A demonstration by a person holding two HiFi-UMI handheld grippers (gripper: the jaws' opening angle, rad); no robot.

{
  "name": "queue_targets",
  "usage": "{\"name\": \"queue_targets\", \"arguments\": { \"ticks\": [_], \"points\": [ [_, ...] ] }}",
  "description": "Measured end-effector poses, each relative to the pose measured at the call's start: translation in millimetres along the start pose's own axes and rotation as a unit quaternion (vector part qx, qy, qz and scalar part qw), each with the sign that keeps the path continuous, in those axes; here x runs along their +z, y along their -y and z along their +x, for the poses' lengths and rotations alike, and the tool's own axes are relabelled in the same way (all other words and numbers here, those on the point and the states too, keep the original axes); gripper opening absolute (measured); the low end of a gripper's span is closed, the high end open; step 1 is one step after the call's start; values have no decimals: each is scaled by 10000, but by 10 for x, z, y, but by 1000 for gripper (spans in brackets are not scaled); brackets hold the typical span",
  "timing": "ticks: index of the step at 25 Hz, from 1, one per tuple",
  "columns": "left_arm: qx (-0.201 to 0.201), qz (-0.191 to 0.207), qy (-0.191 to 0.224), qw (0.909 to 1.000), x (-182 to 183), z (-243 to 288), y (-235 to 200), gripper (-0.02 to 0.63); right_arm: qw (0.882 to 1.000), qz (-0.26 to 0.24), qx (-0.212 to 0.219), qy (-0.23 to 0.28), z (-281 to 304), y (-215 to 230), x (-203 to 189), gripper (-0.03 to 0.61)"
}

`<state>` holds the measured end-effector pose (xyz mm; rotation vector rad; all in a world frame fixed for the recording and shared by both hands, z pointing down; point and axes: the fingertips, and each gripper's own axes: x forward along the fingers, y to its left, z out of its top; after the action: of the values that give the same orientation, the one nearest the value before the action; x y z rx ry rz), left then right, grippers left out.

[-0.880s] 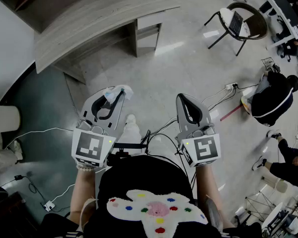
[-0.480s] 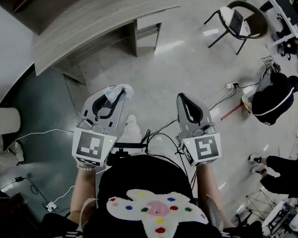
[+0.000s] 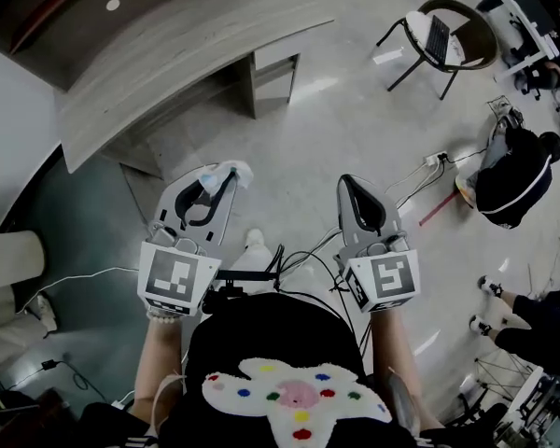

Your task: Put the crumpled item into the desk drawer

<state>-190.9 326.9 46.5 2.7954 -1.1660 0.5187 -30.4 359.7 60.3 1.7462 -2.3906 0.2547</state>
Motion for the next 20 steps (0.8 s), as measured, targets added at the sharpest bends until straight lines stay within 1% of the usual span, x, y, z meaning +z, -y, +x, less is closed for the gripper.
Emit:
{"name": "queue_targets", "arguments": {
  "ticks": [9, 15, 20],
  "points": [
    [-214, 170, 191, 9994, 11, 118, -490, 71, 9993, -76, -347, 139, 396, -118, 120, 9],
    [-179, 197, 255, 9993, 34, 43, -649, 71, 9988, -255, -391, 139, 455, -239, 225, 9],
    [-183, 130, 293, 9993, 36, 166, -754, 71, 9989, -198, -411, 111, 592, -164, 209, 9]
  ]
}}
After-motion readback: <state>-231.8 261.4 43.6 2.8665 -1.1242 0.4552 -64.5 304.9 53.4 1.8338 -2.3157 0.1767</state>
